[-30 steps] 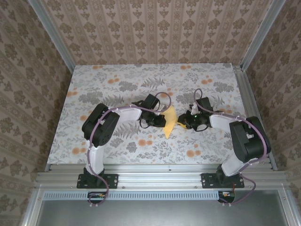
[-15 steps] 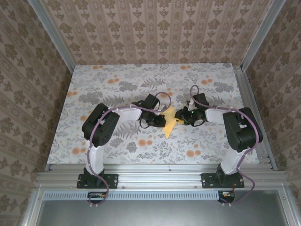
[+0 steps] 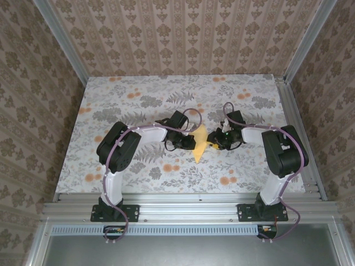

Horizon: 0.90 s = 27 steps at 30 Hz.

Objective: Fold a paper plane with a square sheet of paper (pick it up from the middle)
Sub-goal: Third fold the triangle at the center of the table.

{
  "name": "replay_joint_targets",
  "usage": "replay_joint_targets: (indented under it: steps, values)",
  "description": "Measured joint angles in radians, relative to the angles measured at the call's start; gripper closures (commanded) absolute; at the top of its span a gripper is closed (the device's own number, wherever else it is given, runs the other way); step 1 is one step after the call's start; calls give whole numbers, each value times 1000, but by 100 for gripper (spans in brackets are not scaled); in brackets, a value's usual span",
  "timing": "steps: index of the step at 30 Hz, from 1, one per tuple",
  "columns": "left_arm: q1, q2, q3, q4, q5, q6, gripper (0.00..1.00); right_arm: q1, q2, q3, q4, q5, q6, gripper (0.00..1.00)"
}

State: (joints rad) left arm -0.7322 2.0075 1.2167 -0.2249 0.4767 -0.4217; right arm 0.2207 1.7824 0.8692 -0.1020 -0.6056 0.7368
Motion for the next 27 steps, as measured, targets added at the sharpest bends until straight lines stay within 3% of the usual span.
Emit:
replay_joint_targets:
  steps: [15, 27]
  values:
    - [0, 0, -1, 0, 3, 0, 90, 39, 36, 2, 81, -54, 26, 76]
    - [3, -8, -6, 3, 16, -5, 83, 66, 42, 2, 108, -58, 25, 93]
